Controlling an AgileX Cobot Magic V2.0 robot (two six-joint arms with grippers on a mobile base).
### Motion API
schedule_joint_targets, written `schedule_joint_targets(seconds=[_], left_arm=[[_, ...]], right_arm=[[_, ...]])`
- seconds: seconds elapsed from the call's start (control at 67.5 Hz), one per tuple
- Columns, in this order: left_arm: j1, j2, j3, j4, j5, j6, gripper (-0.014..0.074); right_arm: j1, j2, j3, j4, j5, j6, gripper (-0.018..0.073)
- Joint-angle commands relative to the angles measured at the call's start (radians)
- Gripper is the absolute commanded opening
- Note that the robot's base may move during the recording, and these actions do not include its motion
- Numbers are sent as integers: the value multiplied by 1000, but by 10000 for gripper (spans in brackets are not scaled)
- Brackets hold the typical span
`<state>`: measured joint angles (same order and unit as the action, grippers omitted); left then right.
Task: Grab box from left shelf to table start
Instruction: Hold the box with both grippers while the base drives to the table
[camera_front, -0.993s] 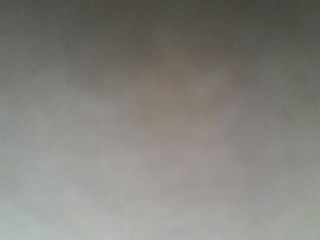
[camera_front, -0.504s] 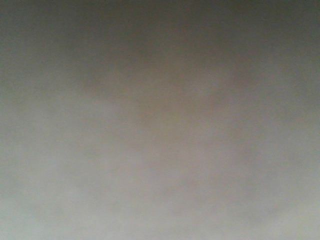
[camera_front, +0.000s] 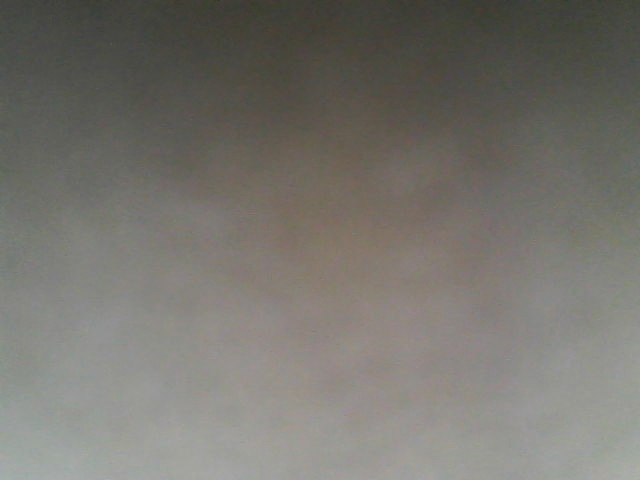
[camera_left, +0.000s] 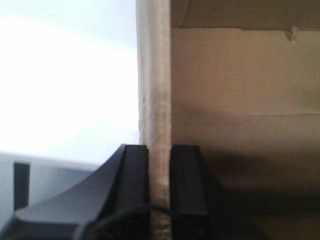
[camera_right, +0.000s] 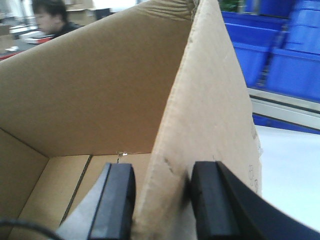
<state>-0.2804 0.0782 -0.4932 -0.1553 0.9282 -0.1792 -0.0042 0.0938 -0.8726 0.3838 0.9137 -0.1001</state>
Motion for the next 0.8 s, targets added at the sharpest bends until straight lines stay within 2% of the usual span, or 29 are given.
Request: schedule_joint_targets(seconds=[0.0, 0.786], left_arm=[[-4, 16, -18, 14, 8, 6, -92], [-4, 16, -18, 14, 8, 6, -92]], right_arm=[[3, 11, -30, 31, -58, 3, 58], [3, 11, -30, 31, -58, 3, 58]])
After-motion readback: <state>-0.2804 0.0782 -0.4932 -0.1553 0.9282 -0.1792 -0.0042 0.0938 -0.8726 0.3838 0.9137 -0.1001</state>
